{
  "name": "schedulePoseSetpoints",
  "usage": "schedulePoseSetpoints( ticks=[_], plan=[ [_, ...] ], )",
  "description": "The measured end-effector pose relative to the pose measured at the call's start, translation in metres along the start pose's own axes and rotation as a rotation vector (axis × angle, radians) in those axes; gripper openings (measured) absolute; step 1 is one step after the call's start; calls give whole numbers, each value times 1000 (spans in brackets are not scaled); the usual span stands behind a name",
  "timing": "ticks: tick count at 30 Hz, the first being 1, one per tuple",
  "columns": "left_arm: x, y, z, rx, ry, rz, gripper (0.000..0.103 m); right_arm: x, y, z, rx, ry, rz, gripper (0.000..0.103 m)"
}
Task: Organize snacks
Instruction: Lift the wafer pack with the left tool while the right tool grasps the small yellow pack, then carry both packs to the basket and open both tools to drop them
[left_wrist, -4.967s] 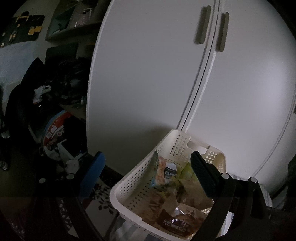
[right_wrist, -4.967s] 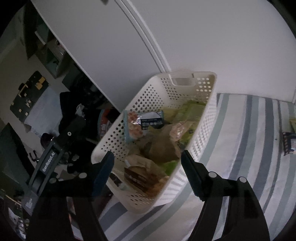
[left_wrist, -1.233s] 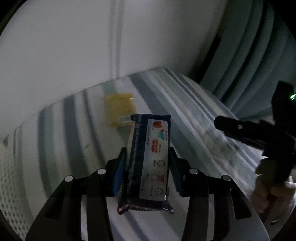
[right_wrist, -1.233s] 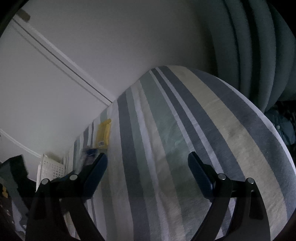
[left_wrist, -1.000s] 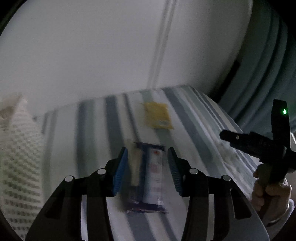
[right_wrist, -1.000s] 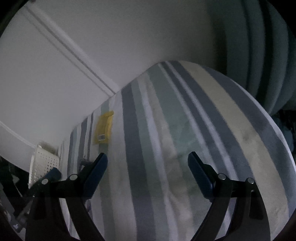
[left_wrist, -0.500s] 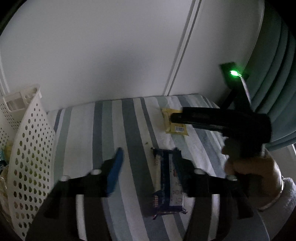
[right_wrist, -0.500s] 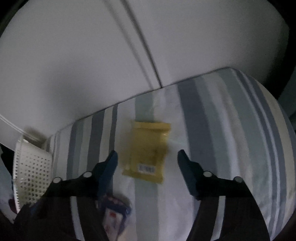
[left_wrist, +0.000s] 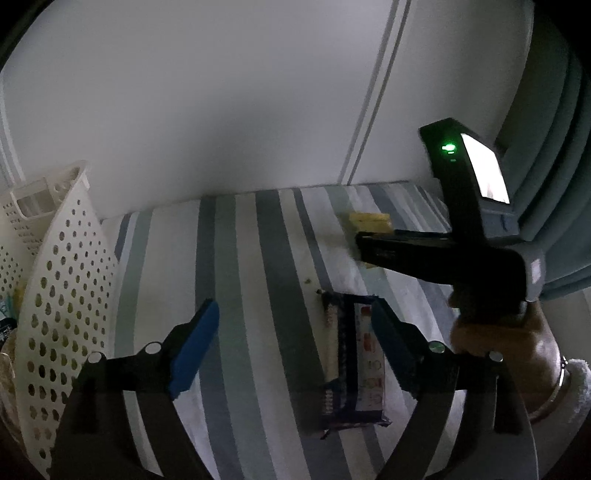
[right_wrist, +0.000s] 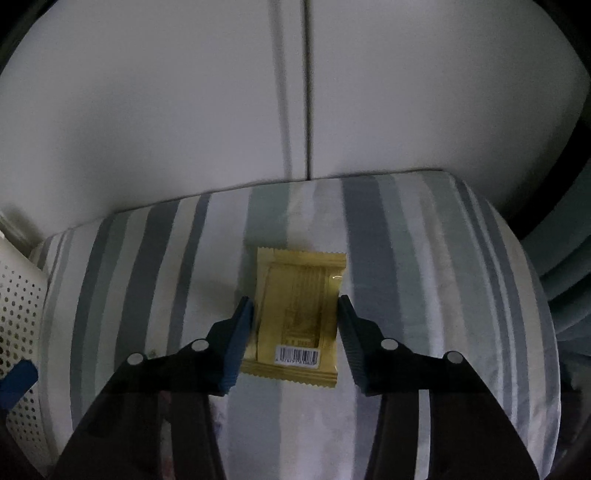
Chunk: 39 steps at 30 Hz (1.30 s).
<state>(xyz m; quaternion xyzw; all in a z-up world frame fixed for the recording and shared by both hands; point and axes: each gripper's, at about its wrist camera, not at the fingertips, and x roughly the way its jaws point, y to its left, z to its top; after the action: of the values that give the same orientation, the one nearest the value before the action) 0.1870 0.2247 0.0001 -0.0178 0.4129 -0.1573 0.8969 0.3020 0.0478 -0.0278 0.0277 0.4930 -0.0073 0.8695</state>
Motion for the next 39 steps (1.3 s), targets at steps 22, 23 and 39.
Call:
schedulePoseSetpoints(
  ticks=[22, 23, 39],
  plan=[
    [56, -42, -18, 123, 172, -33, 57, -32, -46, -50, 138, -33, 131, 47],
    [57, -43, -18, 126, 172, -34, 57, -34, -46, -51, 139, -34, 132, 47],
    [16, -45, -4, 90, 34, -79, 45, -68, -45, -57, 127, -99, 133, 47]
  ],
)
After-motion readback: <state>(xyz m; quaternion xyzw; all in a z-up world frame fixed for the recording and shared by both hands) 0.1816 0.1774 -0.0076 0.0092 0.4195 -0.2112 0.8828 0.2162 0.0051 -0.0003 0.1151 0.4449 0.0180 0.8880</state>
